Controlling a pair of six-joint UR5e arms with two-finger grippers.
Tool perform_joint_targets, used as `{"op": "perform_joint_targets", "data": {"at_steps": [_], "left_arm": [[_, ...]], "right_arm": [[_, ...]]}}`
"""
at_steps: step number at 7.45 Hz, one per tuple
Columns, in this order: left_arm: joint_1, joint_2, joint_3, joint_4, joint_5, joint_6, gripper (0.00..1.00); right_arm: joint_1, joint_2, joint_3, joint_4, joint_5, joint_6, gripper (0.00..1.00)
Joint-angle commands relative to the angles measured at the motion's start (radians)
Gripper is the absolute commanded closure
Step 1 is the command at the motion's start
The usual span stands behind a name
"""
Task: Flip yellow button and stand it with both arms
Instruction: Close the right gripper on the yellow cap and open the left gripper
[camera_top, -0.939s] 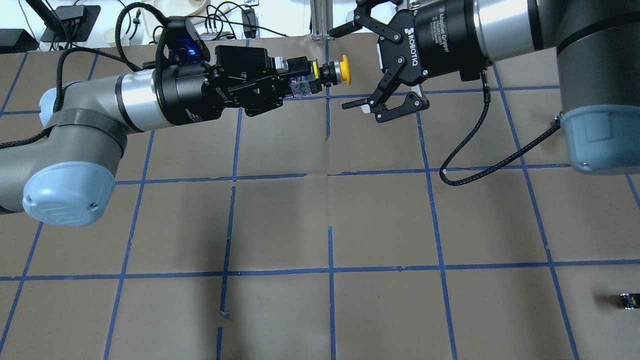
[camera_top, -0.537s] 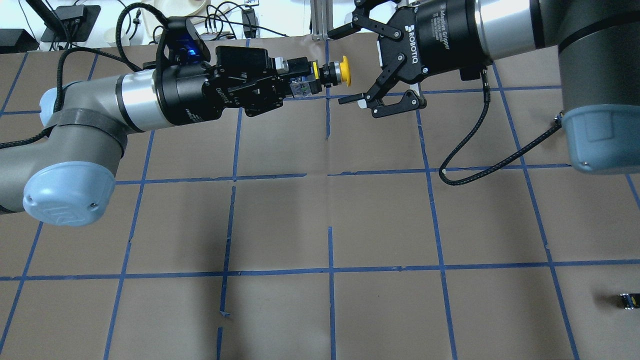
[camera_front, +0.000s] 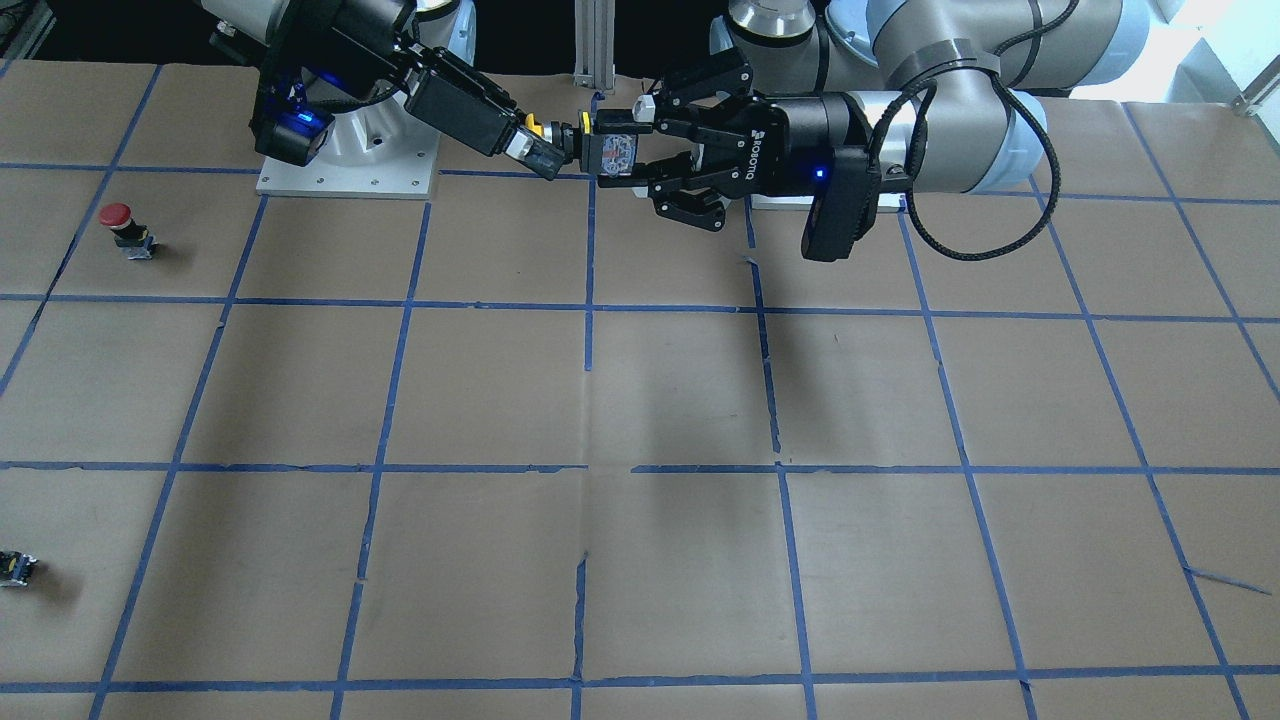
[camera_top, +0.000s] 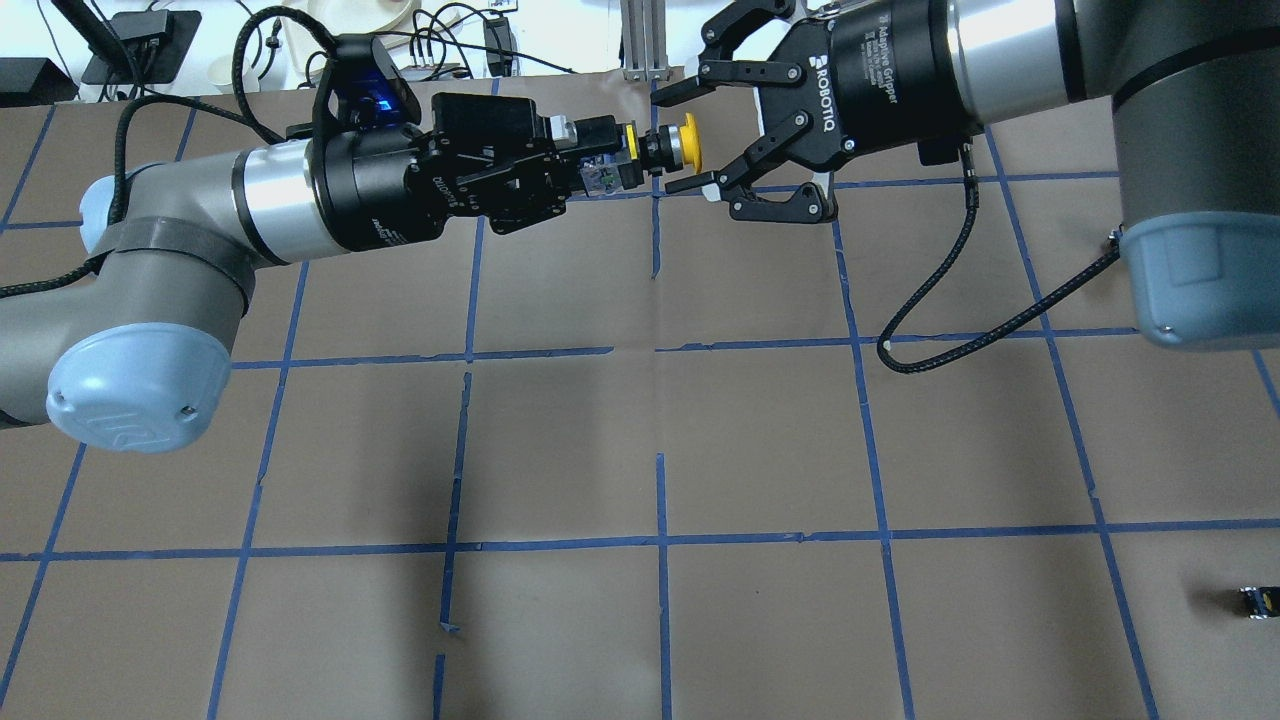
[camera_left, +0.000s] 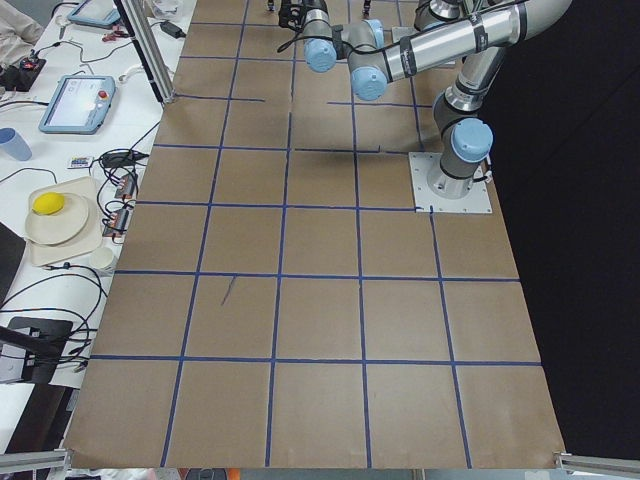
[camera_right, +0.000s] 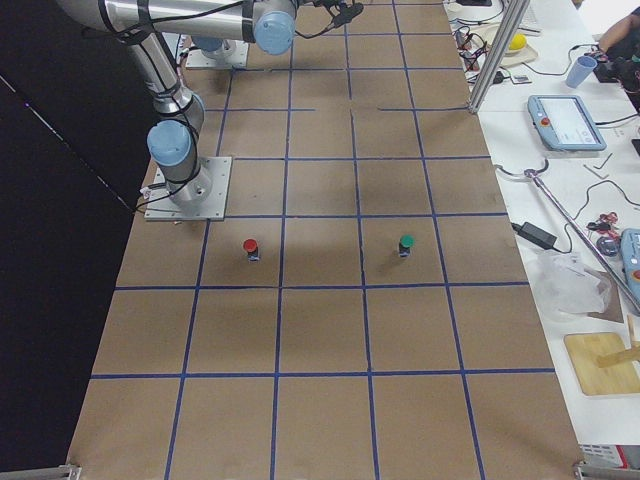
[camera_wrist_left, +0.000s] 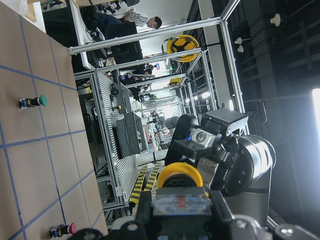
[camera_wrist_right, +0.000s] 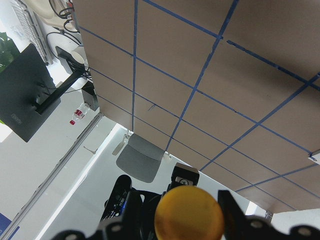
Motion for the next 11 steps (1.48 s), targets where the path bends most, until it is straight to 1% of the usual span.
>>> {"op": "perform_joint_targets", "data": {"at_steps": [1,2,3,4,7,8,9,10,11], "left_arm": [[0.000,-0.001,-0.001,0.000,0.004,0.001,0.86],[0.000,-0.001,-0.001,0.000,0.005,0.001,0.86],[0.000,-0.001,-0.001,-0.002,0.008,-0.006,0.71],[0.000,-0.001,-0.001,-0.002,0.013,-0.008,0.01],[0.000,0.001,-0.001,-0.009,0.013,-0.009,0.01],[0.000,0.005,-0.001,-0.009,0.016,-0.008,0.01],[0.004,0.007,-0.002,-0.008,0.086,-0.003,0.01],[0.004,0.004,0.013,-0.003,0.223,-0.067,0.01],[0.003,0.005,0.054,0.044,0.363,-0.198,0.01]], "right_arm": [[-0.001,-0.001,0.000,0.000,0.002,0.000,0.80],[-0.001,-0.001,0.000,0.000,0.002,0.000,0.82],[-0.002,-0.003,0.000,0.000,0.002,0.000,0.83],[-0.004,-0.003,0.000,0.000,0.001,0.000,0.84],[-0.005,-0.001,0.002,0.002,-0.005,-0.001,0.84],[-0.016,0.002,0.002,0.000,-0.013,-0.007,0.86],[-0.039,0.002,0.000,-0.003,-0.025,-0.026,0.90],[-0.094,-0.001,0.002,0.000,-0.084,-0.125,0.90],[-0.129,-0.006,0.002,0.011,-0.141,-0.205,0.90]]}}
